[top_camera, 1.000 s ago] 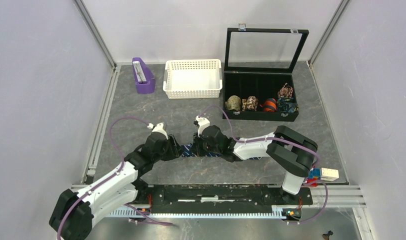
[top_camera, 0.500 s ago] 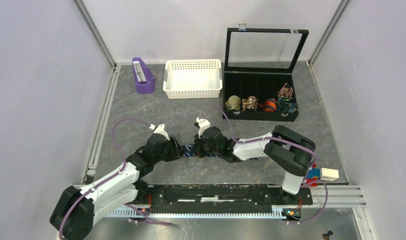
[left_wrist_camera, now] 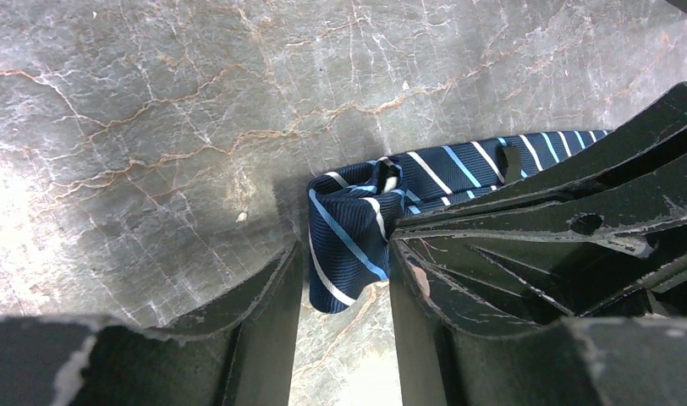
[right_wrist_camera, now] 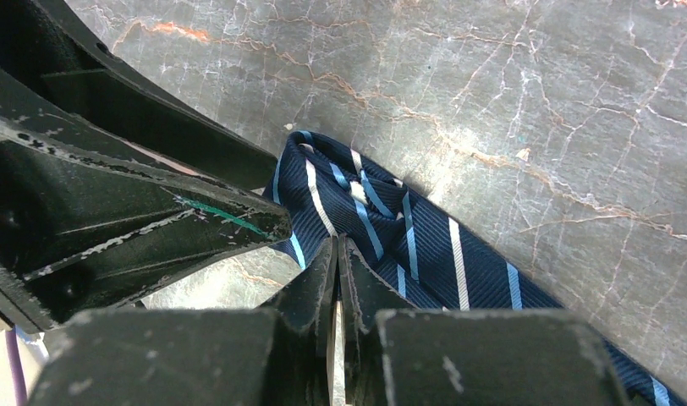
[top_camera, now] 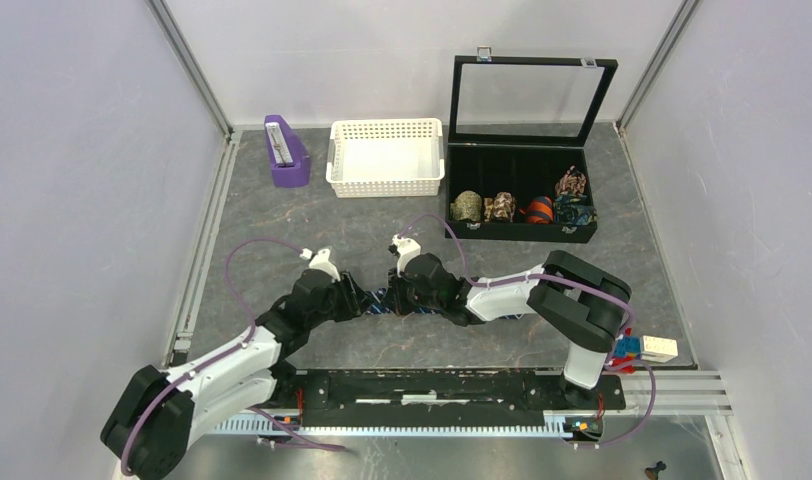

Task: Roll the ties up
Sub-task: Roll the tie at the center of the board.

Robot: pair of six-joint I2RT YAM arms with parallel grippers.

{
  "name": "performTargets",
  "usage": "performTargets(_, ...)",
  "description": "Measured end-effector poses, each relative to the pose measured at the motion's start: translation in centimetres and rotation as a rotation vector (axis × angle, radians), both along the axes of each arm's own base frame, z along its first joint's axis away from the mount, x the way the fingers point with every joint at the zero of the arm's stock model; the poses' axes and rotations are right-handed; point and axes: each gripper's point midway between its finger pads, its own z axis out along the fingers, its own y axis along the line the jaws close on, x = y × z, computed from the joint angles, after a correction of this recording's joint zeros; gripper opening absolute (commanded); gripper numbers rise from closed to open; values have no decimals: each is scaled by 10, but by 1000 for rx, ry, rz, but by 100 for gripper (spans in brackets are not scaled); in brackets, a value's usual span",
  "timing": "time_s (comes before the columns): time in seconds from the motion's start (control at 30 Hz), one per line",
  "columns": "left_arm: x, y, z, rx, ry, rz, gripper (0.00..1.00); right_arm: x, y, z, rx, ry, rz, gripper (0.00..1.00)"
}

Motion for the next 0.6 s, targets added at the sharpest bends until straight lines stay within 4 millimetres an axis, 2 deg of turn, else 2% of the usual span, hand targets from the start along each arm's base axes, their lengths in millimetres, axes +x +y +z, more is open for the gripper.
performTargets(0.37,2,-1,-6,-10,-15,0,42,2,-1,0,1,0,-1,7)
performTargets(0.5,5,-3,-5,-16,-25,0,34,2,-1,1,3,0,-2,7)
performTargets(0.6,6,-4,-5,-17,-26,0,32,3,-1,1,6,-1,-2,8)
